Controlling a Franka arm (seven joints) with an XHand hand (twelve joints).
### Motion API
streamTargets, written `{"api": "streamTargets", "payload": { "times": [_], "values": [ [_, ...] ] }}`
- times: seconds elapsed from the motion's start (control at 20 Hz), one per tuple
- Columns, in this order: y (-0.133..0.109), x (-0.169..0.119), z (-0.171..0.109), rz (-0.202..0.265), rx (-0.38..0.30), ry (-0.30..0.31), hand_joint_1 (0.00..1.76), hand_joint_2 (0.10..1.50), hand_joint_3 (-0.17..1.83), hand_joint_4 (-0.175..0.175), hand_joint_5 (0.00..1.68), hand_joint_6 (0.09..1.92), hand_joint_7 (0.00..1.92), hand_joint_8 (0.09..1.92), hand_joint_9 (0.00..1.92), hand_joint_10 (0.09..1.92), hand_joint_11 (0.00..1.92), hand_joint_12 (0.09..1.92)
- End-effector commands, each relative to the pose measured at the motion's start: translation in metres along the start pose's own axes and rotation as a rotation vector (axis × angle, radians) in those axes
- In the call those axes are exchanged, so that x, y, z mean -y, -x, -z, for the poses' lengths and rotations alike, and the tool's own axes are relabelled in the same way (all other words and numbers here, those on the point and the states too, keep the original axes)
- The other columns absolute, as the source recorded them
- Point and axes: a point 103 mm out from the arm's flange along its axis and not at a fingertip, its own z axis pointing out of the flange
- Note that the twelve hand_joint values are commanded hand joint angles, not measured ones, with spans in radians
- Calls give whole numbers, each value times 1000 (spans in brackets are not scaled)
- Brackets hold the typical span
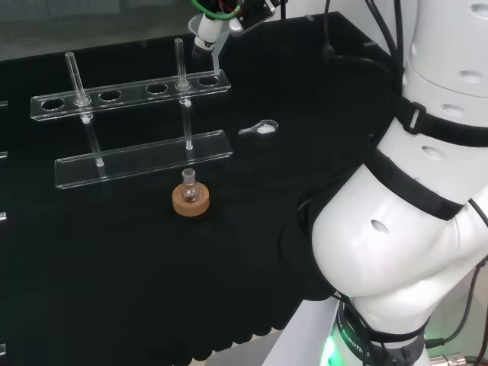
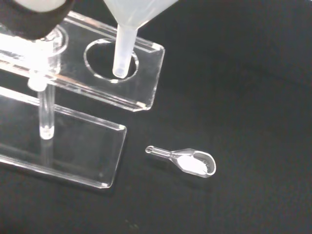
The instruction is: Place the funnel on the round-bottom flask.
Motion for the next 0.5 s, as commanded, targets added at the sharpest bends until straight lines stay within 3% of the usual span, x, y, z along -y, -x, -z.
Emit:
{"api": "streamTargets", "payload": {
  "times": [0.05, 0.35, 0.5],
  "values": [
    [-18, 48, -2, -50, 37, -5, 780, 797, 479, 17, 776, 654, 657, 636, 969, 446, 573, 1274],
    [-26, 67, -7, -58, 22, -25, 782, 797, 484, 18, 779, 659, 661, 636, 974, 443, 582, 1266],
    [-30, 79, -15, -70, 18, 8, 783, 799, 486, 18, 781, 661, 663, 636, 976, 441, 585, 1264]
  ]
}}
